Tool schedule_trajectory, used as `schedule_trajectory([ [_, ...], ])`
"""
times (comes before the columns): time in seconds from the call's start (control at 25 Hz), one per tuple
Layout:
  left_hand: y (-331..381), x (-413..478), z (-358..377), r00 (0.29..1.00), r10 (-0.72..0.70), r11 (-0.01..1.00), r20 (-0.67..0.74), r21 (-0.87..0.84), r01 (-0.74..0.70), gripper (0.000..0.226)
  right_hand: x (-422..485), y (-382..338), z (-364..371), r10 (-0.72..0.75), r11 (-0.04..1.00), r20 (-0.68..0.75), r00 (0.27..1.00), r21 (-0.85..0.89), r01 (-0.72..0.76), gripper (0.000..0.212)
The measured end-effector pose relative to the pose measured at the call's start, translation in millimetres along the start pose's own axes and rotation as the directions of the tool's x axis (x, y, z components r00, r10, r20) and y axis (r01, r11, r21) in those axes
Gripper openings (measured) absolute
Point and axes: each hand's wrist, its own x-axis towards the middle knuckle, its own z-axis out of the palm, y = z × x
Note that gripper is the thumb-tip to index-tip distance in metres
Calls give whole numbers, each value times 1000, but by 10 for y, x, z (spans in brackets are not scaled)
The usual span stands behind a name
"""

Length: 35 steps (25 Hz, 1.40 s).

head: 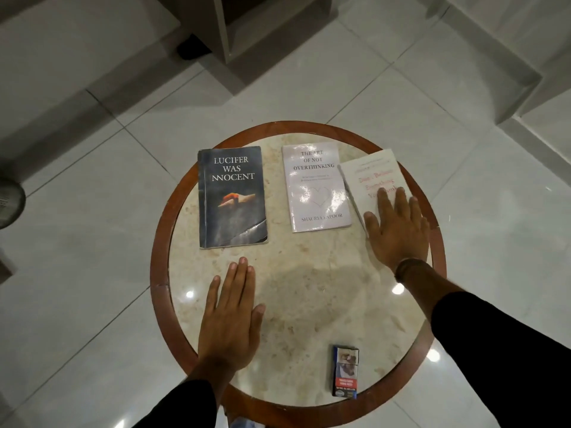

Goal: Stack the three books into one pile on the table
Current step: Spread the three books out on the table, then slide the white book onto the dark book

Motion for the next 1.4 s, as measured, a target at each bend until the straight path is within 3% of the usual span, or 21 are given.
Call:
schedule_trajectory([
  [0.12, 19, 11, -41, 1000, -14, 1000, 1, 12, 14, 74, -43, -49, 25, 210, 972, 34, 977, 98, -212, 72],
  [0.2, 29, 12, -66, 1000, -8, 1000, -2, -4, 8, 74, -62, -85, -21, 264, 957, 19, 964, 116, -265, 71],
  [0.36, 39, 12, -89, 1000, -2, 999, -7, -42, 2, 72, -98, -537, -229, 153, 981, -197, 969, 146, -125, 60],
  [0.4, 40, 15, -91, 1000, -2, 999, -9, -40, 1, 72, -88, -743, -267, 134, 975, -161, 978, 200, -101, 62],
  [0.48, 36, 20, -92, 1000, -1, 999, -8, -37, 1, 71, -51, -1174, -326, 220, 917, 30, 975, 336, -217, 73],
  [0.6, 21, 10, -66, 1000, 2, 998, -23, -68, -4, 72, 64, -1512, -387, 402, 782, 267, 876, 397, -480, 97],
  [0.72, 19, 1, -60, 999, 3, 995, -37, -95, -6, 73, 211, -1427, -400, 389, 646, 388, 835, 532, -548, 112],
  [0.84, 19, -3, -52, 999, 8, 997, -45, -82, -12, 73, 222, -1309, -415, 328, 705, 403, 855, 498, -505, 96],
  [0.92, 13, -6, -37, 999, 12, 997, -46, -77, -16, 72, 217, -1242, -440, 271, 729, 332, 904, 543, -418, 66],
  [1.0, 9, -18, -18, 998, 19, 996, -53, -90, -24, 71, 161, -1149, -532, 199, 637, 311, 930, 680, -363, 23],
  [1.04, 11, -17, -12, 998, 22, 995, -55, -98, -28, 70, 109, -1089, -595, 165, 592, 310, 936, 728, -345, 11],
  [1.24, 22, -22, -23, 998, 15, 996, -61, -82, -20, 70, -254, -1215, -834, -9, 374, 242, 970, 901, -222, 15],
  [1.4, 33, -29, -57, 998, 22, 997, -64, -75, -26, 69, -317, -1857, -561, -89, 406, 306, 948, 880, -247, 15],
])
